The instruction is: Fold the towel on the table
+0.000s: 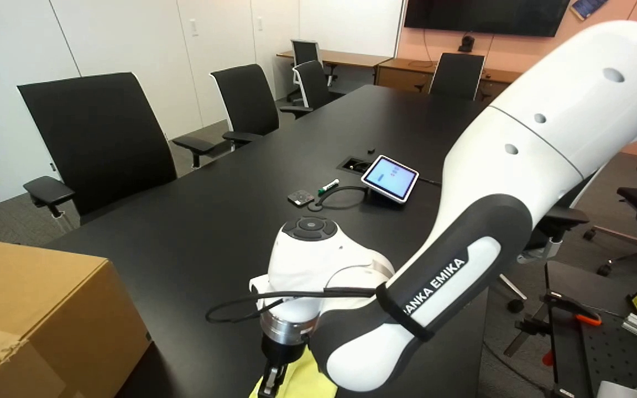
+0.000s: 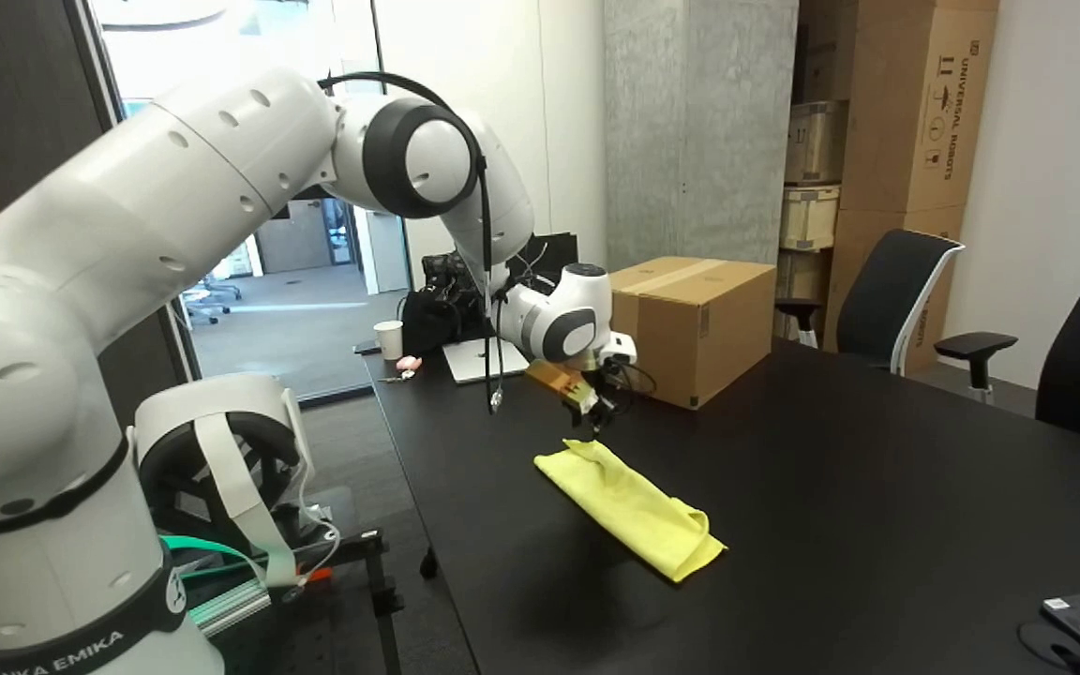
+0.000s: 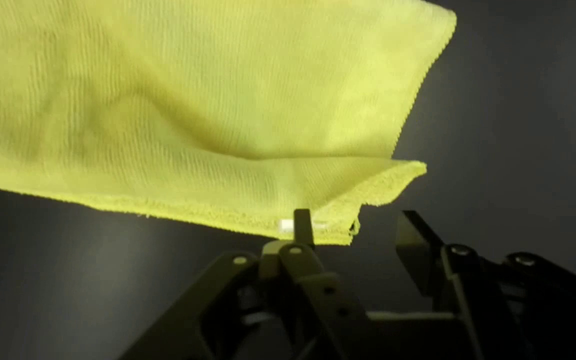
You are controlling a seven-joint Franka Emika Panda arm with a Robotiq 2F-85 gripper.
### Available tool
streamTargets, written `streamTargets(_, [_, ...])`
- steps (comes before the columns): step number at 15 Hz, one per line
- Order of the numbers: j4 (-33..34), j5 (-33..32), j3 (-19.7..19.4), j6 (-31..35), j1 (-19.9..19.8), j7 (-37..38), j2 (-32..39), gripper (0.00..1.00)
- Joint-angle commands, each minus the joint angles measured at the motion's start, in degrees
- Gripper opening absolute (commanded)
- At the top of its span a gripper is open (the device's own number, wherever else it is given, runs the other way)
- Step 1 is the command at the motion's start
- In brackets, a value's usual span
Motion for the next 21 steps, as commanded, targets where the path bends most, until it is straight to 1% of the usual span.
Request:
streamTargets(1, [3.0, -0.7, 0.0, -1.1, 0.8, 2.6, -1.4, 0.79])
streamTargets(2, [2.3, -0.9, -0.3, -1.6, 0.8, 2.8, -2.6, 0.86])
streamTargets(3, [0.6, -0.8, 0.1, -4.1, -0.2, 2.0, -4.4, 0.95])
streamTargets(4, [-1.4, -1.1, -0.6, -5.1, -0.4, 2.2, -5.9, 0.99])
streamTargets(6, [-6.5, -1.2, -2.0, -10.7, -1.7, 2.9, -10.3, 1.0])
streamTargets(7, [-11.4, -0.8, -2.9, -12.4, -2.9, 3.8, -13.6, 1.0])
streamTargets(10, [-18.7, -0.3, -5.0, -18.7, -5.1, 6.4, -19.5, 1.0])
streamTargets(12, [-23.8, 1.7, -4.7, -23.9, -8.3, 6.8, -24.1, 0.99])
streamTargets(13, [-26.3, 3.1, -4.2, -26.0, -10.0, 6.4, -26.6, 1.0])
streamTargets(17, [-35.6, 6.3, -4.2, -32.2, -14.6, 3.1, -37.3, 1.0])
streamTargets(21, [-42.7, 5.4, -5.4, -37.5, -16.8, -0.1, -49.7, 1.0])
